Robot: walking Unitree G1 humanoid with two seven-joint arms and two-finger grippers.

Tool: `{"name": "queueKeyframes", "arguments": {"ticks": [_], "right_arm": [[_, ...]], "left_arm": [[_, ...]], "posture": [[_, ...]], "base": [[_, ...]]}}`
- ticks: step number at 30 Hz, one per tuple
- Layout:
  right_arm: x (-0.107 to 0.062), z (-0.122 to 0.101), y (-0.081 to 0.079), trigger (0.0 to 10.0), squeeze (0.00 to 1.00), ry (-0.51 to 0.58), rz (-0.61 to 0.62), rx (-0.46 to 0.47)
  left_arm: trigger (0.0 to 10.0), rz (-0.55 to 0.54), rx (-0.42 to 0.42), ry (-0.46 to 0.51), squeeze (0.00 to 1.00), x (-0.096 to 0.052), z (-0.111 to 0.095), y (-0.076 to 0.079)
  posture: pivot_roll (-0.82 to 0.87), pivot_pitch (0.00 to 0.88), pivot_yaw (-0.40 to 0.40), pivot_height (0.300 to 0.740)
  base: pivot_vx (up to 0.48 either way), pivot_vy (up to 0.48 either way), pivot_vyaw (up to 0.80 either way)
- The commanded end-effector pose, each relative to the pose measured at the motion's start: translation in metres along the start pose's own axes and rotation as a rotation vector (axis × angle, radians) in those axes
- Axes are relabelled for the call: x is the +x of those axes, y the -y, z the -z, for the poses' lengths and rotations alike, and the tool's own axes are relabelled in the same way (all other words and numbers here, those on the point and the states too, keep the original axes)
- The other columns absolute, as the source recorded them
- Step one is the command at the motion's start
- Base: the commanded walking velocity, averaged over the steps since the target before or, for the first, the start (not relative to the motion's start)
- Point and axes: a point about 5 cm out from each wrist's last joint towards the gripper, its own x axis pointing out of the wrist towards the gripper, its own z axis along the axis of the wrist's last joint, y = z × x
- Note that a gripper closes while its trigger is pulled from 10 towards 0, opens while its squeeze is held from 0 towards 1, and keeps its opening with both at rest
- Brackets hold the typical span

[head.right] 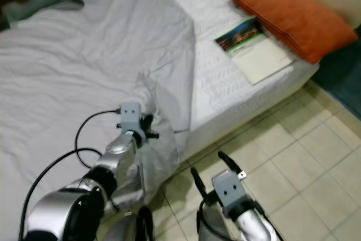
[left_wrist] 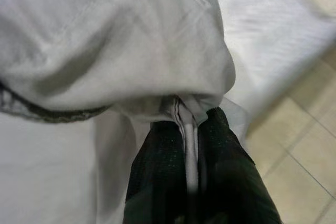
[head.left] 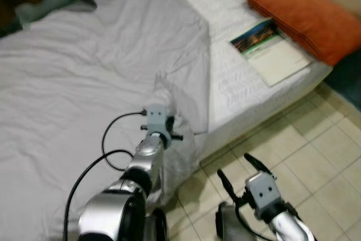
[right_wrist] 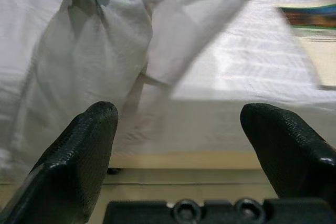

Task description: Clean up the room

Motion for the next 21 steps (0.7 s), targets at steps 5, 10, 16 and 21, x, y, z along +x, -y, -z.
{"name": "queueKeyframes", "arguments": {"ticks": [5, 10, 16, 21], "right_arm": [[0.001, 0.008, -0.016, 10.0, 0.0, -0.03, -0.034, 0.016], [-0.003, 0.011, -0.019, 10.0, 0.0, -0.045, -0.055, 0.006], [-0.007, 0.014, -0.022, 10.0, 0.0, -0.061, -0.064, 0.01], [-0.01, 0.015, -0.027, 10.0, 0.0, -0.073, -0.072, 0.011]], "left_arm": [[10.0, -0.005, 0.054, -0.025, 0.0, 0.001, 0.0, -0.002], [10.0, 0.019, 0.088, -0.034, 0.0, 0.001, 0.001, 0.006], [10.0, 0.062, 0.12, -0.056, 0.0, 0.0, 0.008, 0.017], [10.0, 0.125, 0.183, -0.129, 0.0, -0.005, 0.028, 0.033]], "posture": [[-0.32, 0.204, 0.118, 0.74], [-0.32, 0.201, 0.124, 0.74], [-0.34, 0.202, 0.128, 0.74], [-0.34, 0.213, 0.13, 0.74]], "base": [[0.0, -0.48, 0.0], [0.0, -0.48, 0.0], [0.0, -0.48, 0.0], [0.0, -0.467, 0.0]]}}
